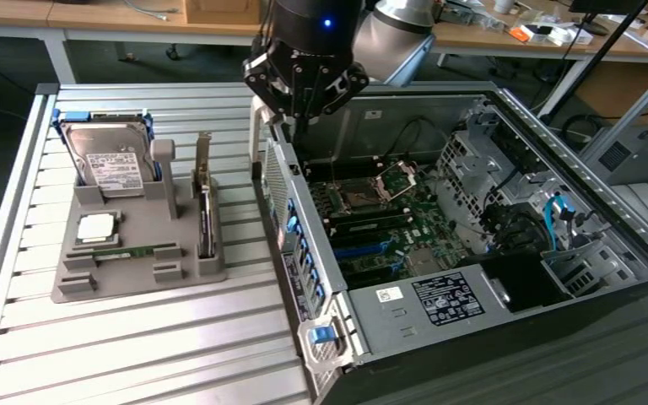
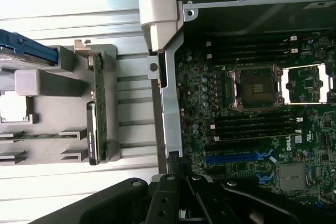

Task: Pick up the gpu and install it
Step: 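Reach for the gpu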

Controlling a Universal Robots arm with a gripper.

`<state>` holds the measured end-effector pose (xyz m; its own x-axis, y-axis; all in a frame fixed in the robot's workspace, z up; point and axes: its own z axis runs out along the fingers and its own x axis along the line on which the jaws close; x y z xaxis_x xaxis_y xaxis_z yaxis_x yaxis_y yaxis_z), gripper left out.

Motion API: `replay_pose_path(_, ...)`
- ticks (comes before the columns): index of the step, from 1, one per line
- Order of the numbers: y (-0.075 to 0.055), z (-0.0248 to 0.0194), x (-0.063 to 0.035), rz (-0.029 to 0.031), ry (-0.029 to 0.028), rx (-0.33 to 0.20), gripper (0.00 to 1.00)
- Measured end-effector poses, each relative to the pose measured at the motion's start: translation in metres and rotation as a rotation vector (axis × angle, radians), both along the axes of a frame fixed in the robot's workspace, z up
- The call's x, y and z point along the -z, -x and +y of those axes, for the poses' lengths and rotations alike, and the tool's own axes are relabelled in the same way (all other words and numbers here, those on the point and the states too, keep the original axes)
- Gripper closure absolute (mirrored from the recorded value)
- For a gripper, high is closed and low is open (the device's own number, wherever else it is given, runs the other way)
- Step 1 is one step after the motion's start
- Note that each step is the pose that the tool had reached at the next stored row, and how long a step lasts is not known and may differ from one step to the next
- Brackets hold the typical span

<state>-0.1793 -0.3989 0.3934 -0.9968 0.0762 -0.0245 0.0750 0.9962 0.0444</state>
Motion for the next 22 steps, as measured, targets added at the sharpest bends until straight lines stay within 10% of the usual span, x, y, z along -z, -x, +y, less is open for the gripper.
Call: replay_pose_path(22,0.012,0.0,0.0,0.0,0.0,0.0,0.89)
